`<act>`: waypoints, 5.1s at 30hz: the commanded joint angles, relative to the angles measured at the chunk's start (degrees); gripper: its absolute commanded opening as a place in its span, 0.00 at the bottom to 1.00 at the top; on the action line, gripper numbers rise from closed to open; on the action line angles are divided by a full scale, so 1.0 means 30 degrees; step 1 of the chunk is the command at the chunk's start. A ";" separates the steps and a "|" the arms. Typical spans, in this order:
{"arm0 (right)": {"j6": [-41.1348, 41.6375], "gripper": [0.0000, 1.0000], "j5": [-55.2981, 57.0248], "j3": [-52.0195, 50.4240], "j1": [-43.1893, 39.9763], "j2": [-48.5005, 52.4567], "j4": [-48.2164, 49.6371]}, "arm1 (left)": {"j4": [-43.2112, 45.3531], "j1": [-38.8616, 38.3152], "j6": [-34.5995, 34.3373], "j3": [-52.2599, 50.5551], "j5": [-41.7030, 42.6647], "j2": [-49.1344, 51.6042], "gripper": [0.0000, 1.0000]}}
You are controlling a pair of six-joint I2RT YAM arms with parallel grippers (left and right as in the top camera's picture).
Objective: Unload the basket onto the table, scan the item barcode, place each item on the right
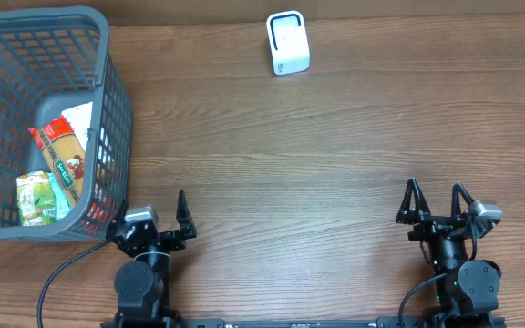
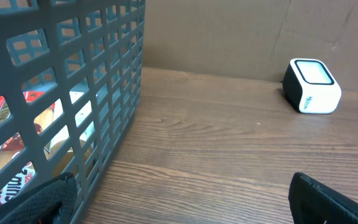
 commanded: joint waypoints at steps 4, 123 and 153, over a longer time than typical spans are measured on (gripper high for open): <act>-0.0211 1.00 0.0007 -0.0197 -0.0051 -0.0189 0.0102 | 0.0000 0.0080 -0.0262 -0.0029 -0.0270 -0.0219 1.00; -0.1231 1.00 -0.5319 1.2670 -0.0051 0.6317 -0.9981 | -1.6655 0.1333 0.0466 3.1212 -0.0933 1.8782 1.00; -0.1217 1.00 -0.6003 1.5744 -0.0051 2.0699 -1.2750 | -2.2243 1.3486 0.0277 3.4818 0.6674 3.4272 0.75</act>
